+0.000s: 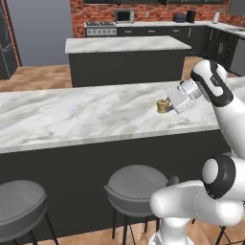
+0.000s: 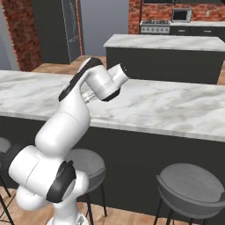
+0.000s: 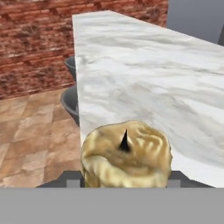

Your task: Get the candle and the beer from the cabinet and move them to the dining counter.

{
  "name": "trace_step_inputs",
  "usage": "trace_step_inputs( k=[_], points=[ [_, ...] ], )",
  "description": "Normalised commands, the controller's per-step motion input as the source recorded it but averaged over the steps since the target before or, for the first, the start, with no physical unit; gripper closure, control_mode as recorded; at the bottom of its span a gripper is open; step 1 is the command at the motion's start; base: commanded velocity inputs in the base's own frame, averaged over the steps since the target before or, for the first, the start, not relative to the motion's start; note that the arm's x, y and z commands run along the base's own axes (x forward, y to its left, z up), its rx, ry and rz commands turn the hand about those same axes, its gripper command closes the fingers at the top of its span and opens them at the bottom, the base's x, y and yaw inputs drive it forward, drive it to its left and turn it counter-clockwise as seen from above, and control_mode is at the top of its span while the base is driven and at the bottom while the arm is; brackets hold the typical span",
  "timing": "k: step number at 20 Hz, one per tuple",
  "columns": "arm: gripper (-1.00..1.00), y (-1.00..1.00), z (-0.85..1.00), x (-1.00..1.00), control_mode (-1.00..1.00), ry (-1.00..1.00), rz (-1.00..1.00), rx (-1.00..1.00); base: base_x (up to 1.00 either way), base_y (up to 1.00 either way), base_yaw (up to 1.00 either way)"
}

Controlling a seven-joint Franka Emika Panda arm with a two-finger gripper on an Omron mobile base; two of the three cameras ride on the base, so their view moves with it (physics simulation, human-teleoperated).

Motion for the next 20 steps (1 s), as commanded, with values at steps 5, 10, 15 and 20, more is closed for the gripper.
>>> trace_step_inputs(
  k=[5, 10, 15, 20],
  points=[
    [1.0, 0.06, -0.24, 0.16, -1.0, 0.01, 0.0, 0.02, 0.0, 0.0, 0.0],
    [1.0, 0.17, -0.09, 0.11, -1.0, 0.13, 0.0, 0.03, 0.0, 0.0, 0.0],
    [1.0, 0.24, -0.11, 0.17, -1.0, 0.17, 0.0, 0.01, 0.0, 0.0, 0.0],
    [1.0, 0.17, -0.24, 0.15, -1.0, 0.07, 0.0, 0.0, 0.0, 0.0, 0.0]
  ],
)
